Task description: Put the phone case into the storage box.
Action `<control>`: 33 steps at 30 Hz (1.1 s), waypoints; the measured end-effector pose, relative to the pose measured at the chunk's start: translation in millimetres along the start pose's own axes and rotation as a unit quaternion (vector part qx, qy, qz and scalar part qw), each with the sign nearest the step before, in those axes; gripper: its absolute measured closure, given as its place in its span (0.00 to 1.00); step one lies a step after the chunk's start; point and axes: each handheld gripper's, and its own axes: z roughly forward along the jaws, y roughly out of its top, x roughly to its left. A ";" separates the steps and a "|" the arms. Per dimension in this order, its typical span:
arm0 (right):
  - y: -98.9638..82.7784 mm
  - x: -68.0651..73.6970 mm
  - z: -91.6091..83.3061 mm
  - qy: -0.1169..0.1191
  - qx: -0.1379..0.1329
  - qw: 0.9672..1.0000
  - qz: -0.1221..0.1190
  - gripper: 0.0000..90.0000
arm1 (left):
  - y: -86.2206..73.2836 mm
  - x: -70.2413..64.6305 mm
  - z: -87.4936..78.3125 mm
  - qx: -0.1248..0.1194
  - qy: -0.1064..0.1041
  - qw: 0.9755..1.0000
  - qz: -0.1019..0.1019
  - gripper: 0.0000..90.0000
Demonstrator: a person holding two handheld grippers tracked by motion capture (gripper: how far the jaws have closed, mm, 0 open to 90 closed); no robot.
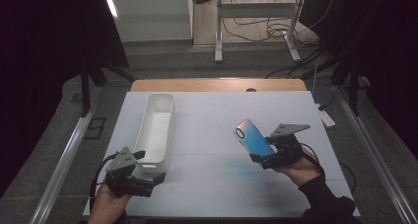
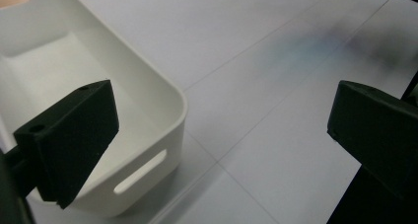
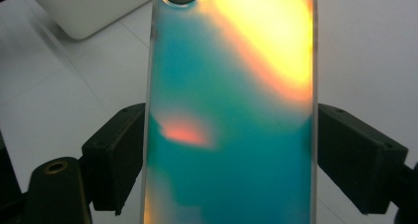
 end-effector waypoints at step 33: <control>23.4 17.7 4.5 0.060 -0.033 0.997 -0.030 0.18 | 52.6 -15.1 41.9 -0.036 -0.120 0.991 0.040 0.00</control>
